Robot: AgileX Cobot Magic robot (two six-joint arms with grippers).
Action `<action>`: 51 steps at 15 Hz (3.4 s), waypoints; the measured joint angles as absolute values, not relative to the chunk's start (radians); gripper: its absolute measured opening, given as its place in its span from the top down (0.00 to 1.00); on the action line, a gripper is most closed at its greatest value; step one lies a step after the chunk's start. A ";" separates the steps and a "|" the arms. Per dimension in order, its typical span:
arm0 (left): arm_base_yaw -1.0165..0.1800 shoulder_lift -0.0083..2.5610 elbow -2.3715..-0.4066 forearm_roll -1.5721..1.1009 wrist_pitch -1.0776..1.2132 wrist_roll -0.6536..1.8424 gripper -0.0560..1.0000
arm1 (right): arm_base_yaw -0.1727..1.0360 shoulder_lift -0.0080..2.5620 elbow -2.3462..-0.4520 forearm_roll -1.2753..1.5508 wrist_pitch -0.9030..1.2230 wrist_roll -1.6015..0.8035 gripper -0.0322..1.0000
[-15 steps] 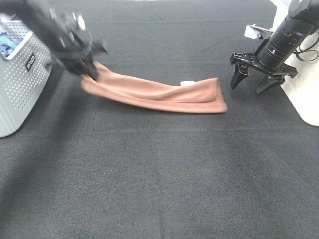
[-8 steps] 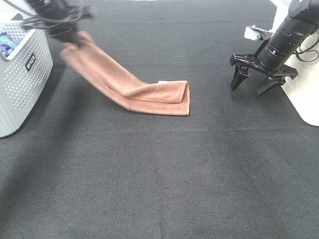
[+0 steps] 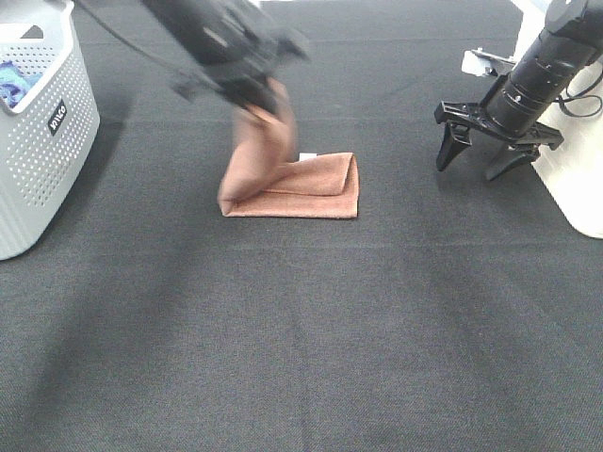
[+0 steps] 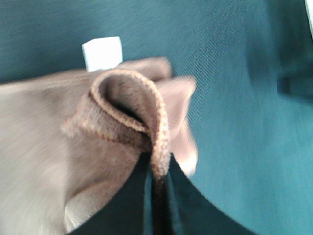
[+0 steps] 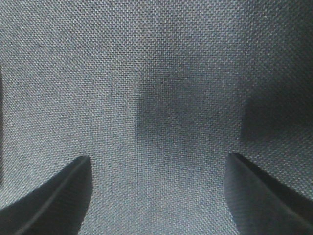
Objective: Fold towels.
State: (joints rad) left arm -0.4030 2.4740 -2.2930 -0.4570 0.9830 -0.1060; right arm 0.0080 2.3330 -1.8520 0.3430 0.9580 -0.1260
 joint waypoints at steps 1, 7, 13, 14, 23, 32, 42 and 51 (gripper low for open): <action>-0.422 2.500 -2.293 -0.463 0.943 -0.111 0.93 | 0.008 2.333 -1.852 0.343 0.958 -0.126 0.28; -0.470 2.571 -2.293 -0.540 0.836 -0.146 0.80 | 0.008 2.333 -1.852 0.343 0.955 -0.126 0.28; -0.467 2.577 -2.293 -0.847 0.739 -0.017 0.35 | 0.008 2.333 -1.852 0.451 0.961 -0.159 0.28; -0.459 2.577 -2.293 -0.852 0.739 0.032 0.35 | 0.009 2.333 -1.852 0.498 0.971 -0.183 0.28; -0.218 2.512 -2.293 -0.797 0.823 0.195 0.35 | 0.201 2.336 -1.852 0.937 1.006 -0.445 0.28; -0.172 2.511 -2.293 -0.783 0.934 0.195 0.35 | 0.140 2.524 -1.921 1.113 0.940 -0.577 0.28; -0.168 2.441 -2.293 -0.715 1.001 0.207 0.35 | 0.074 2.381 -1.928 0.651 0.952 -0.389 0.28; -0.185 2.133 -2.275 -0.223 1.211 0.052 0.35 | 0.107 2.038 -1.884 0.263 1.210 -0.143 0.28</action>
